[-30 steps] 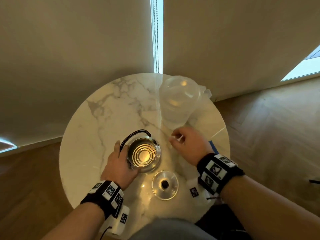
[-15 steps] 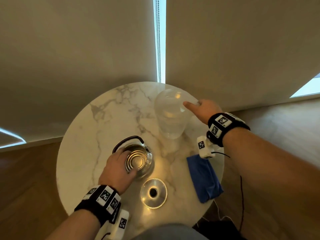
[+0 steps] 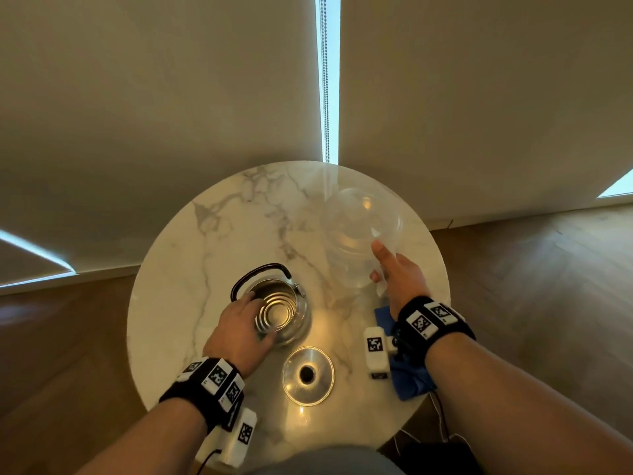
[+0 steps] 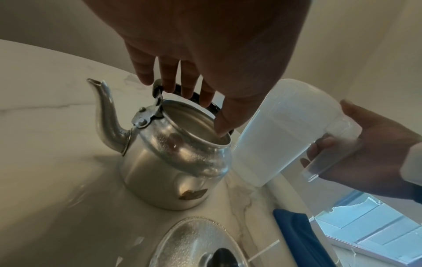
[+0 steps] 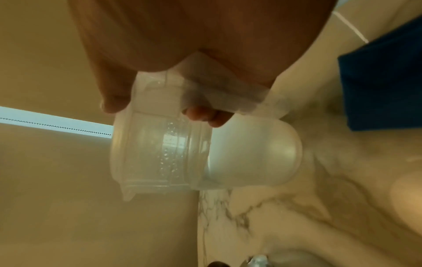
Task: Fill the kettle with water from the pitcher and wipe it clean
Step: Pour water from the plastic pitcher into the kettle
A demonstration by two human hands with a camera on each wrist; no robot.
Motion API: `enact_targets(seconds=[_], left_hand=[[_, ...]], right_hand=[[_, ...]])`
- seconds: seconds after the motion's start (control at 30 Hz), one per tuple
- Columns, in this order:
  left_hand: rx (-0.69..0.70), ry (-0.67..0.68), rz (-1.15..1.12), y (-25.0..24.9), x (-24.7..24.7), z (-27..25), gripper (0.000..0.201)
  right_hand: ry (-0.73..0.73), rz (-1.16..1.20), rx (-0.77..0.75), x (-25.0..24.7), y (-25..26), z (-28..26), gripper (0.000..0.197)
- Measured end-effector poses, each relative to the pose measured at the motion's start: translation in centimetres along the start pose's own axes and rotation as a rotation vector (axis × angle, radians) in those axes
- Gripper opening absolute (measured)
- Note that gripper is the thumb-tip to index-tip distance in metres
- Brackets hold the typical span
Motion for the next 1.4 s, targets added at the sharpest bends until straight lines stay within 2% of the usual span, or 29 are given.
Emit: enact_targets(seconds=[0.1,0.23,0.33,0.4,0.5,0.57,0.63,0.7,0.83,0.93,1.03,1.13,1.2,1.27,1.33,1.4], left_hand=[[0.044,-0.061,-0.104,-0.5,-1.7,-0.2,0.063],[0.122,-0.106,-0.499,-2.3,-4.7,-0.5,0.052],[0.097,-0.078,-0.769,-3.2,-5.7,0.1,0.068],[0.082,-0.032,-0.938,-3.7,-5.9,0.5,0.076],[0.139,0.059,-1.163,-5.3,-6.2,0.4,0.072],[0.208,0.166,-1.289,-6.4,-6.0,-0.2,0.088],[0.214,0.273,-1.388,-6.7,-5.1,-1.0,0.097],[0.238,0.352,-1.413,-6.9,-3.7,-2.1,0.091],[0.172,0.417,-1.45,-6.6,-0.8,-4.1,0.091],[0.085,0.456,-1.503,-6.4,0.3,-5.0,0.049],[0.047,0.511,-1.599,-6.8,1.2,-5.6,0.035],[0.008,0.499,-1.601,-6.5,2.5,-5.7,0.048],[-0.054,0.473,-1.59,-6.0,3.5,-5.8,0.079],[-0.141,0.465,-1.599,-5.4,4.7,-6.0,0.104],[-0.212,0.45,-1.598,-4.7,5.3,-6.2,0.104],[-0.275,0.447,-1.599,-4.2,5.6,-6.4,0.09]], right_hand=[[-0.031,0.087,-0.015,0.3,0.4,-0.5,0.074],[0.011,0.133,-0.087,0.6,1.7,-2.9,0.067],[0.11,0.31,-0.133,0.9,3.0,-5.5,0.067],[0.125,0.277,-0.18,0.8,4.0,-7.2,0.07],[0.13,0.217,-0.228,0.9,5.1,-10.2,0.066],[0.128,0.247,-0.22,0.9,4.9,-12.0,0.078],[0.134,0.28,-0.194,1.3,4.2,-13.7,0.081],[0.139,0.324,-0.164,1.6,3.1,-15.5,0.077],[0.121,0.319,-0.106,1.1,0.9,-17.7,0.094],[0.106,0.302,-0.015,1.0,-0.3,-18.0,0.103],[0.092,0.231,0.029,1.0,-0.6,-17.8,0.108],[0.092,0.133,0.052,1.7,-0.8,-17.6,0.097],[0.095,0.077,0.066,2.1,-1.0,-17.1,0.098],[0.103,0.046,0.098,2.6,-1.2,-16.8,0.082],[0.106,0.021,0.126,3.1,-1.4,-16.3,0.069],[0.087,-0.01,0.142,3.3,-1.5,-15.8,0.066]])
Point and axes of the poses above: each hand's wrist, its own z-axis towards the middle knuckle, its own x-axis out of the palm, y = z × x, the point moved 8 cm from there along z, towards the middle knuckle, and after that the axes turned 14 degrees about z, right-handed, at the moved point
